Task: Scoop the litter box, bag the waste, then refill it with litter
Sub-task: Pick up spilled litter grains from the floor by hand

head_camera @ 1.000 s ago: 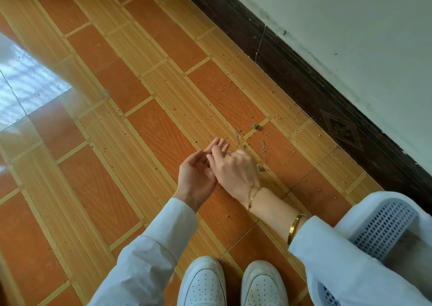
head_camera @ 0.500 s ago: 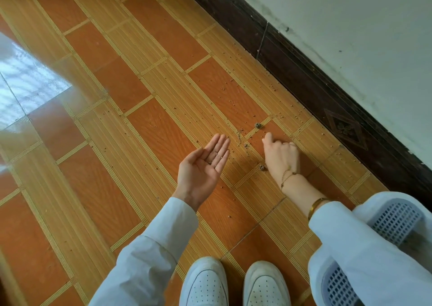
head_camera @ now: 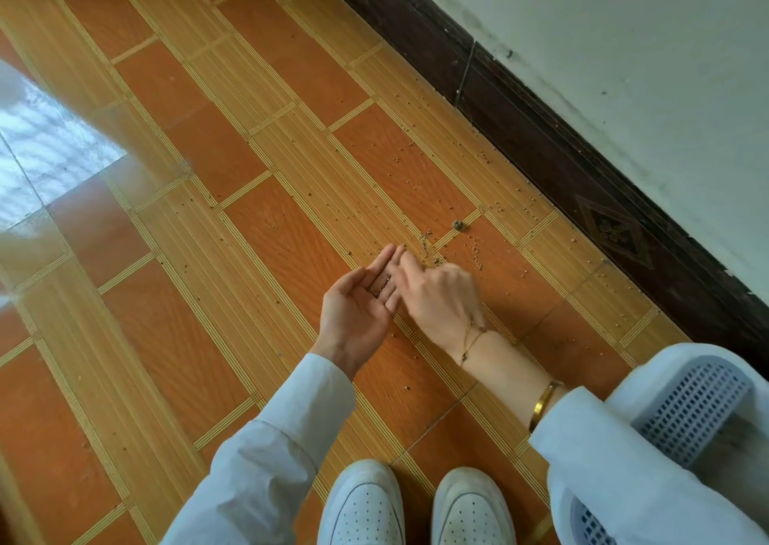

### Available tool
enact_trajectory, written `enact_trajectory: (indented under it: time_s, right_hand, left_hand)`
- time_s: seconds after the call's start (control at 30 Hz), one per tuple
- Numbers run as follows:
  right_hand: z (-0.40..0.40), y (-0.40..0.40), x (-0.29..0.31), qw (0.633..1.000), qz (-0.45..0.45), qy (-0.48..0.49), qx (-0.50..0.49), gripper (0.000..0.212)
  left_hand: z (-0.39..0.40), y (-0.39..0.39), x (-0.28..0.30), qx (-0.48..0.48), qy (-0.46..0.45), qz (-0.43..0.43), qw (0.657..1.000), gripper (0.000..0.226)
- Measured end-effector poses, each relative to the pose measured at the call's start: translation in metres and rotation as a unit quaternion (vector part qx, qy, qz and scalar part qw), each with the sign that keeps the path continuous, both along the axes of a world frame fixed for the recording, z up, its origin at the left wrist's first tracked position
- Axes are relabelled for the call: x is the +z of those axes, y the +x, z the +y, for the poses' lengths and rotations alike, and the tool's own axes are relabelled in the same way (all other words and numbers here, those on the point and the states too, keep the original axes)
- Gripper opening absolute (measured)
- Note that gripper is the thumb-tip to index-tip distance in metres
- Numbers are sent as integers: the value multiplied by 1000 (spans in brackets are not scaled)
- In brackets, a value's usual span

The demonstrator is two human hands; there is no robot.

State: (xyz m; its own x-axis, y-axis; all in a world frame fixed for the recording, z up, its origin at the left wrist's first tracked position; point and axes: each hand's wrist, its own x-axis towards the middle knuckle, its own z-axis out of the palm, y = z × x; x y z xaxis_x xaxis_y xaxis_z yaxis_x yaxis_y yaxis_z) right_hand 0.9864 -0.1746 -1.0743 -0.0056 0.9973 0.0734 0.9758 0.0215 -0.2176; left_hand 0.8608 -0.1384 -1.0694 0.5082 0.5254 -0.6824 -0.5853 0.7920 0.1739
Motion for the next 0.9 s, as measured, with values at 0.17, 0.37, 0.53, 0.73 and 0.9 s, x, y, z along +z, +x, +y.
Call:
enact_trajectory:
  time_s: [0.17, 0.37, 0.53, 0.73, 0.9]
  right_hand:
    - [8, 41, -7, 991, -65, -42, -113, 39]
    - [13, 33, -31, 976, -188, -91, -67, 22]
    - [13, 32, -28, 979, -180, -63, -66, 18]
    - [4, -7, 1, 998, -32, 43, 26, 30]
    - [6, -4, 1, 1000, 6, 15, 18, 32]
  left_hand:
    - [4, -7, 1, 36, -15, -22, 999, 45]
    - [5, -8, 4, 47, -24, -31, 998, 44]
    - [6, -10, 1, 45, -20, -23, 999, 44]
    - [7, -5, -5, 27, -4, 5, 1000, 46]
    - [7, -4, -3, 22, -8, -11, 1000, 46]
